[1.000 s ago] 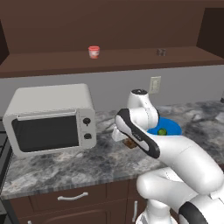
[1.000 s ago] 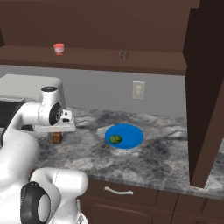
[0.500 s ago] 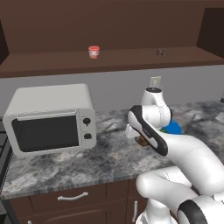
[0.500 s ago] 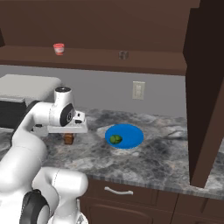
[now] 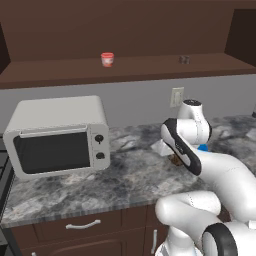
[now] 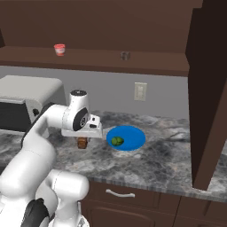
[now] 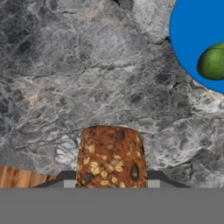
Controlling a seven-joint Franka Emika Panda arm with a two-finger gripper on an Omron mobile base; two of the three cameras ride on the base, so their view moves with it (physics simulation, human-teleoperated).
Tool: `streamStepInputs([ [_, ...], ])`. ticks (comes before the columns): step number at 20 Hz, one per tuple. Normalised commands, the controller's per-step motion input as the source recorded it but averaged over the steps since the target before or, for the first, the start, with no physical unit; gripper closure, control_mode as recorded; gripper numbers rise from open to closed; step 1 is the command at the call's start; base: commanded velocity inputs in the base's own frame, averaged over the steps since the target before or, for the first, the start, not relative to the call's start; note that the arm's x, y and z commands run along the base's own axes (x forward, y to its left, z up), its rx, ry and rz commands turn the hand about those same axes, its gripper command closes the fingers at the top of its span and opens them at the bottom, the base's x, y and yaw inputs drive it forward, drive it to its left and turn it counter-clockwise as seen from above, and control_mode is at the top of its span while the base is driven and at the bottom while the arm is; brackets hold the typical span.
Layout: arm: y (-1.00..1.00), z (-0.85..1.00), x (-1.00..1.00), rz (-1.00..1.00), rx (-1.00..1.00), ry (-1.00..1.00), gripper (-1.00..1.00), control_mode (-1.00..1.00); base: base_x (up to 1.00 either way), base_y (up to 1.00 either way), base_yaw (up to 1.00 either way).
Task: Pick the avocado and bread from the counter and place them on the plate. Then pick the jam from the cabinet and place it next to the plate. Lastly close the cabinet door.
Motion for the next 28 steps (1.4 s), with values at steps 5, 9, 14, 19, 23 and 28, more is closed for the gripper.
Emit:
streamStepInputs([
  [5,-0.50,0.00,0.04,-0.06,0.00,0.06,1.00,-1.00,0.00,0.00,0.00],
  [9,-0.45,0.00,0.07,-0.07,0.00,0.06,1.00,-1.00,0.00,0.00,0.00],
  [14,-0.44,0.00,0.13,-0.07,0.00,0.05,1.00,-1.00,0.00,0.00,0.00],
  [19,-0.41,0.00,0.19,-0.07,0.00,0.02,1.00,-1.00,0.00,0.00,0.00],
  [23,-0.37,0.00,0.30,-0.05,0.00,0.00,1.00,-1.00,0.00,0.00,0.00],
  [28,-0.33,-0.05,0.36,-0.03,0.00,0.00,1.00,-1.00,0.00,0.00,0.00],
])
